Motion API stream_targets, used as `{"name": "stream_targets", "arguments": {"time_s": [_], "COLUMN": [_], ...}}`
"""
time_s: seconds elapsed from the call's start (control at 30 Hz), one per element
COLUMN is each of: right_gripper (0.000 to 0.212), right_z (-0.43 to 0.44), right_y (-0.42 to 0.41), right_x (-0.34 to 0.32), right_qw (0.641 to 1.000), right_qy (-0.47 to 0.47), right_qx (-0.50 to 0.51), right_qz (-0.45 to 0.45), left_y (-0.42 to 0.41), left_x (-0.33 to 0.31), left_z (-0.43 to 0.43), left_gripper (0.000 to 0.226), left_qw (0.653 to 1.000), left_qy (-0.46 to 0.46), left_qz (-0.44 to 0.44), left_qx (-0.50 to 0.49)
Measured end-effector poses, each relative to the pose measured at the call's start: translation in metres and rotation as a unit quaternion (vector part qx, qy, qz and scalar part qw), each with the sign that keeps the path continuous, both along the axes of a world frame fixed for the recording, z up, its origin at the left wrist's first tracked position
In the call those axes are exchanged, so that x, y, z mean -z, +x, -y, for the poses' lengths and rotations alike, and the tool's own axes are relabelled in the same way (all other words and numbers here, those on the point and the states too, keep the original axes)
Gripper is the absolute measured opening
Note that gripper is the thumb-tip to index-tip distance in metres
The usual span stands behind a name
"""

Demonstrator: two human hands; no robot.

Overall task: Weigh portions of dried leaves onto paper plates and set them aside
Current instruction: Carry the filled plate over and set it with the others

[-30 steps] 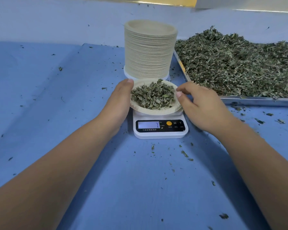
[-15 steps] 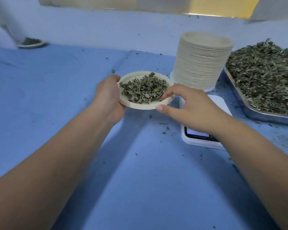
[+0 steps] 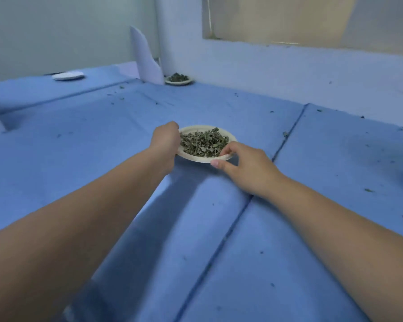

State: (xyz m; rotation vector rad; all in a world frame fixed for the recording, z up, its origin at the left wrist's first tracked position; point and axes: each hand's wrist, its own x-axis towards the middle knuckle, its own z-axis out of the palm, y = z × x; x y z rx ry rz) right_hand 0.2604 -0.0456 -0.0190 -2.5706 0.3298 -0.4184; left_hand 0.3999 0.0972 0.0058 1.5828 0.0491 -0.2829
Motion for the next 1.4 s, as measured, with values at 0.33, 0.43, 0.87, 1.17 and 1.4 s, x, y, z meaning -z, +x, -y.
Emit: {"name": "stream_targets", "arguments": {"time_s": [0.33, 0.43, 0.87, 1.17, 1.4], "right_gripper": [0.037, 0.049, 0.06, 0.025, 0.067], "right_z": [-0.001, -0.005, 0.003, 0.002, 0.006], "right_y": [0.221, 0.288, 0.422, 0.403, 0.432], "right_x": [0.023, 0.029, 0.026, 0.03, 0.022], "right_qw": [0.997, 0.993, 0.986, 0.989, 0.987], "right_qy": [-0.068, -0.102, -0.091, -0.149, -0.124], "right_qx": [0.032, 0.048, 0.139, 0.009, -0.022], "right_qz": [-0.033, -0.044, -0.034, 0.0, -0.105], "left_y": [0.168, 0.204, 0.207, 0.194, 0.225], "left_x": [0.015, 0.03, 0.046, 0.024, 0.029], "left_z": [-0.012, -0.019, -0.014, -0.015, -0.06], "left_gripper": [0.022, 0.017, 0.025, 0.023, 0.028], "left_qw": [0.996, 0.996, 0.988, 0.974, 0.921], "left_qy": [0.046, -0.049, 0.016, -0.222, -0.377], "left_qz": [0.071, 0.065, 0.153, 0.022, -0.086], "left_qx": [-0.012, -0.031, -0.032, -0.031, -0.049]}}
